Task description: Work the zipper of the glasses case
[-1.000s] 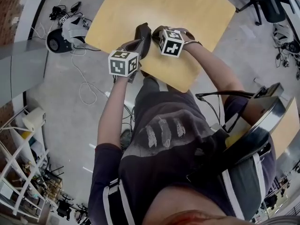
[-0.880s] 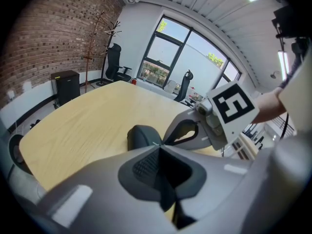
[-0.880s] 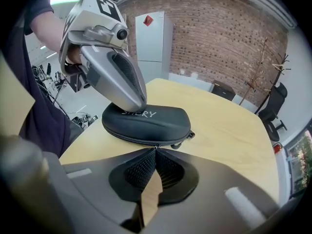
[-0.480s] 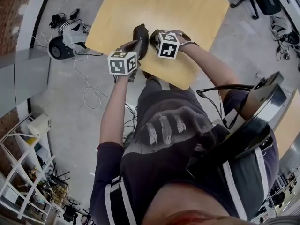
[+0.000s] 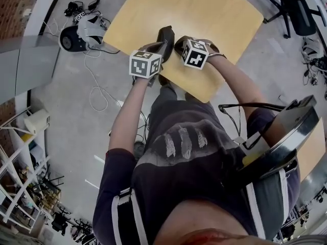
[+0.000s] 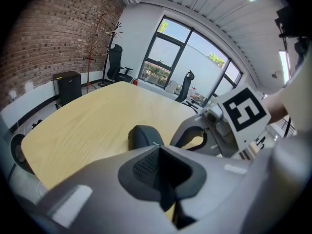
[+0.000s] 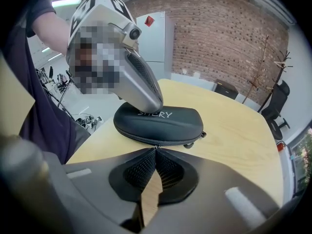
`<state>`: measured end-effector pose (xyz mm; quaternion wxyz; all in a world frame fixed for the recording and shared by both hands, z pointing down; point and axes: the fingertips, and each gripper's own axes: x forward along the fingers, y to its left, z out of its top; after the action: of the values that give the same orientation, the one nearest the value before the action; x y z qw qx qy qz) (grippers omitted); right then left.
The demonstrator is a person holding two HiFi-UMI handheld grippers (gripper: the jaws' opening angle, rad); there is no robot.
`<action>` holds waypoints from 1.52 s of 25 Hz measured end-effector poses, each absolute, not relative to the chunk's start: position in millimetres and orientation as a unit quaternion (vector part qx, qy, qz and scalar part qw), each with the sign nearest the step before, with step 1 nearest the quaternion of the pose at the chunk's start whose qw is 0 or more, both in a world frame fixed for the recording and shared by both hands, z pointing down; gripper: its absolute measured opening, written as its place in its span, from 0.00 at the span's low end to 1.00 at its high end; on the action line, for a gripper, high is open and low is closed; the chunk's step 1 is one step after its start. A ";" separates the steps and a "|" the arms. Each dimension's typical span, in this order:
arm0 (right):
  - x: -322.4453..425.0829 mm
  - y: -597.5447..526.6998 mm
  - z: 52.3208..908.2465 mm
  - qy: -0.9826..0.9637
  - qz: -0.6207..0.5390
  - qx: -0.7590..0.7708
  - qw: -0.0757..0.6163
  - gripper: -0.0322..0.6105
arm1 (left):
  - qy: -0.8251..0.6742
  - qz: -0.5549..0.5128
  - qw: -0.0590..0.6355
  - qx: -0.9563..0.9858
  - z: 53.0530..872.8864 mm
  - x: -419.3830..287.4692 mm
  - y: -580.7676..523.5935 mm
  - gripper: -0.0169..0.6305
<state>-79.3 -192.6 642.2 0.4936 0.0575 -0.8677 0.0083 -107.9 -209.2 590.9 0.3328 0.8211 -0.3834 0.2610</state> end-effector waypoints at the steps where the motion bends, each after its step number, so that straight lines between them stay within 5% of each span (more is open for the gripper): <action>1: -79.0 -192.4 641.6 -0.868 0.009 0.058 0.493 0.05 | -0.383 0.261 0.332 0.821 590.4 -107.7 -209.0 0.02; 38: -93.7 -152.0 640.6 -0.881 0.040 0.052 0.469 0.05 | -0.382 0.266 0.335 0.819 589.2 -108.6 -209.9 0.02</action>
<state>-93.7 -152.0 640.6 0.4685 0.0519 -0.8810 0.0404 -108.6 -209.9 589.2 0.3353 0.8189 -0.3821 0.2664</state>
